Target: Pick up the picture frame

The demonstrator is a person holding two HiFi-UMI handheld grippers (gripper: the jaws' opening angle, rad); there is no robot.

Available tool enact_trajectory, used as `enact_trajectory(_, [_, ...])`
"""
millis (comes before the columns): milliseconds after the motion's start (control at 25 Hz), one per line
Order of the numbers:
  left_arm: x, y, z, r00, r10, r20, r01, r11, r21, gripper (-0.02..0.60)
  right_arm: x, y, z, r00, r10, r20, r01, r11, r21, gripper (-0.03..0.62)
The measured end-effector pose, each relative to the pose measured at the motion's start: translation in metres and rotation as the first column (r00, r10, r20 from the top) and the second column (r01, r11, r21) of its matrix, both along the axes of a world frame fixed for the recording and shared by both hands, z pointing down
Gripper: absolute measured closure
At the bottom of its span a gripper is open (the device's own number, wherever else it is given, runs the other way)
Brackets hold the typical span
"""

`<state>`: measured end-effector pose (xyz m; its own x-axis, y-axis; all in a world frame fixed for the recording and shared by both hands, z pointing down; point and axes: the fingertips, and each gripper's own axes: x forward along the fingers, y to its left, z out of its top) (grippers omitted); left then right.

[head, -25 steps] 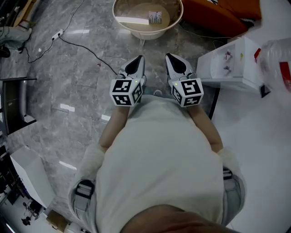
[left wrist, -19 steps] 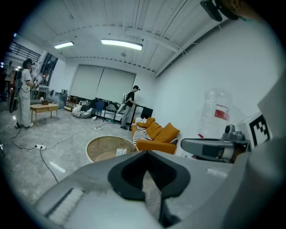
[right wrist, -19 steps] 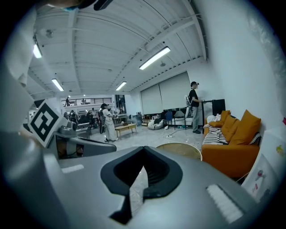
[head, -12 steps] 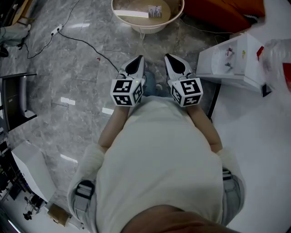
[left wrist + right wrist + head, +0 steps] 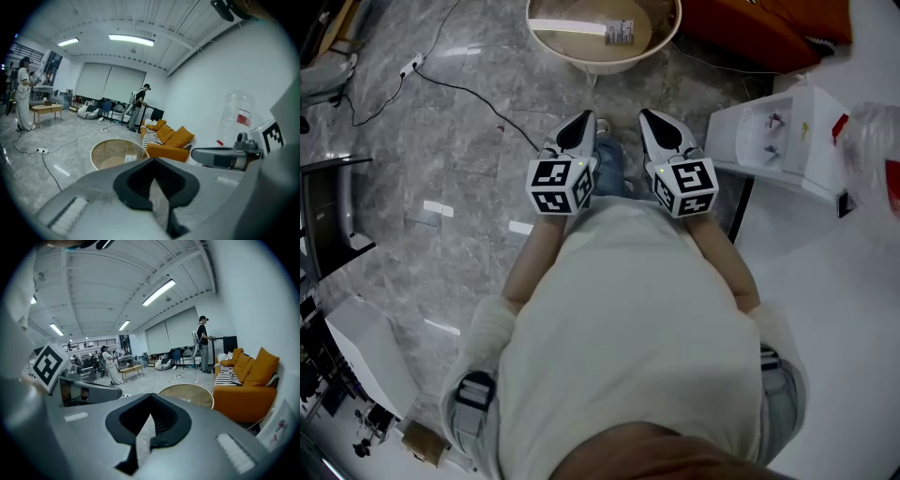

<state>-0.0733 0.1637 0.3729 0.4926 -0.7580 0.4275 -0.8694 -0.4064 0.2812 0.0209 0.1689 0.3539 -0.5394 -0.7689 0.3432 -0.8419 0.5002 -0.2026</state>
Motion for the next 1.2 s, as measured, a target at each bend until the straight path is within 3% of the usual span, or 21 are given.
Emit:
enact_trajectory(760, [-0.001,-0.162,0.009,0.993,0.121,0.012,-0.121,0.991,-0.061,0.581,-0.006,-0.163,-0.003,0.998,0.061,-0.023,-0.061,0.998,-0.030,0.595])
enact_trajectory(1200, [-0.009,-0.220,0.034,0.984,0.179,0.025,-0.175,0.978,-0.110,0.581,-0.016,-0.223,0.024,0.996,0.065,-0.064,-0.069,0.995,-0.068,0.595])
